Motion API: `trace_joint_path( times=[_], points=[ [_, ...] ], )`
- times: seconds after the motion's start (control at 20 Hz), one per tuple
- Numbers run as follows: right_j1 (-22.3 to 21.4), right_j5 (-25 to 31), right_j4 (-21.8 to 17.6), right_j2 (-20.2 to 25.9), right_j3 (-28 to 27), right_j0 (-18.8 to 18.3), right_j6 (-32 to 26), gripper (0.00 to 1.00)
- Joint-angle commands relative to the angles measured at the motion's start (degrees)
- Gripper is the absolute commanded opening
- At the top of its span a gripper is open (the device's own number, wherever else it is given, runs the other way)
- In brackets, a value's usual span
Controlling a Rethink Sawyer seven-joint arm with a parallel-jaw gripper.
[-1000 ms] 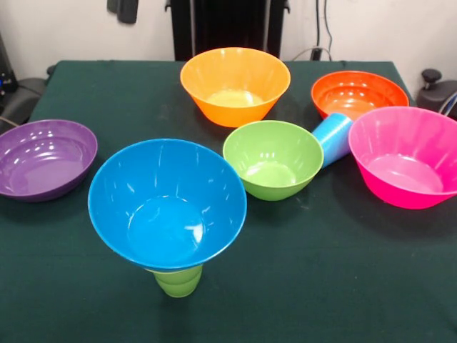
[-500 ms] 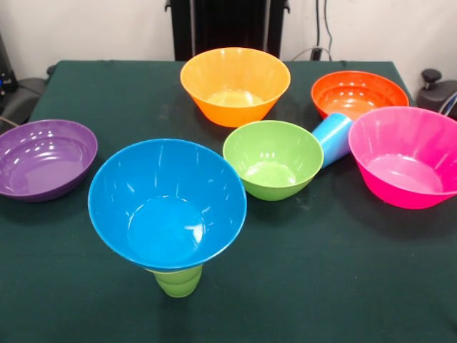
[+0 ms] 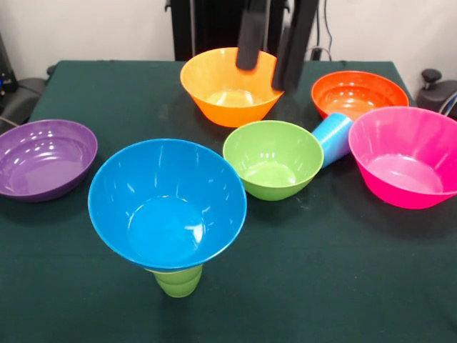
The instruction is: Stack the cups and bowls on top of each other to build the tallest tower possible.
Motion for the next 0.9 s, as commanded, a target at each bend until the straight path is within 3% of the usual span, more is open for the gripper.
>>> trace_joint_path(
  times=[0.05, 0.45, 0.7, 0.9],
  points=[
    [6.03, 2.45, -0.30, 0.97, -0.79, 1.16, 12.84, 1.00],
    [1.06, -11.87, -1.51, 2.51, 18.22, 3.95, 12.23, 1.00],
    [-2.61, -18.27, -1.11, 1.57, 30.64, 6.06, 13.60, 1.00],
    [-4.33, -21.88, -0.25, -0.06, 36.86, 7.80, 14.53, 1.00]
  ],
)
